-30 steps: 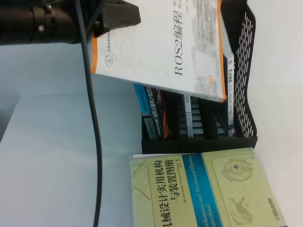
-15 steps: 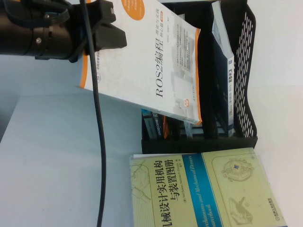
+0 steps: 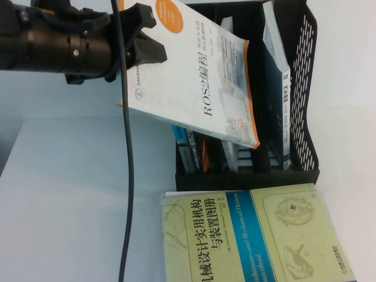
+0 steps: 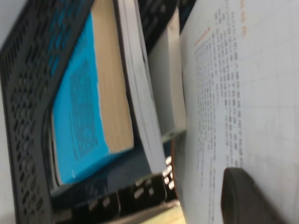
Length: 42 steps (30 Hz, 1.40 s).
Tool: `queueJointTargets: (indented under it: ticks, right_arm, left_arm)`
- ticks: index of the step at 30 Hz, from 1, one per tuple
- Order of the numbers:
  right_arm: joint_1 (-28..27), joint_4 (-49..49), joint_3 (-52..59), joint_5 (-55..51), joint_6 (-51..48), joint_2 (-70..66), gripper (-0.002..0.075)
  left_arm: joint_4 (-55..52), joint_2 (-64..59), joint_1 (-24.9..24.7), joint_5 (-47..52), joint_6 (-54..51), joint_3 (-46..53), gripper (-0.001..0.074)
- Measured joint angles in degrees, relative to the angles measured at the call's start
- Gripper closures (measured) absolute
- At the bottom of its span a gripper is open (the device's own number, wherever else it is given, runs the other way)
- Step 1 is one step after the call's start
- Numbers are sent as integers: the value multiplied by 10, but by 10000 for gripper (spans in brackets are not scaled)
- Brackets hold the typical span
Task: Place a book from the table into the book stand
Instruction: Place the book on the book shelf
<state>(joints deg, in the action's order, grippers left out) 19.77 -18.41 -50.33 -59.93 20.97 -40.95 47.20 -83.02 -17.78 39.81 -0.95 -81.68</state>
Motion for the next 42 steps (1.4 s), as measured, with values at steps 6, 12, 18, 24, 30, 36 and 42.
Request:
queueJointTargets:
  ticks: [6, 12, 18, 24, 30, 36, 42]
  right_arm:
    - [0, 1, 0, 0, 0, 0, 728]
    - [0, 3, 0, 0, 0, 0, 728]
    - [0, 3, 0, 0, 0, 0, 728]
    - [0, 11, 0, 0, 0, 0, 729]
    - [0, 39, 9, 0, 0, 0, 729]
    - [0, 45, 46, 3, 0, 0, 729]
    - [0, 55, 78, 29, 0, 0, 729]
  left_arm:
    - [-8, -19, 0, -3, 2, -25, 631]
    - [-83, -53, -19, 8, 32, -99, 631]
    - [-256, -104, -77, 50, 145, -193, 632]
    - [-318, -165, -113, 90, 173, -255, 632]
    - [-344, -208, -119, 120, 208, -286, 632]
    - [-377, -219, -120, 128, 246, -290, 632]
    - [-378, -219, -121, 129, 272, -290, 632]
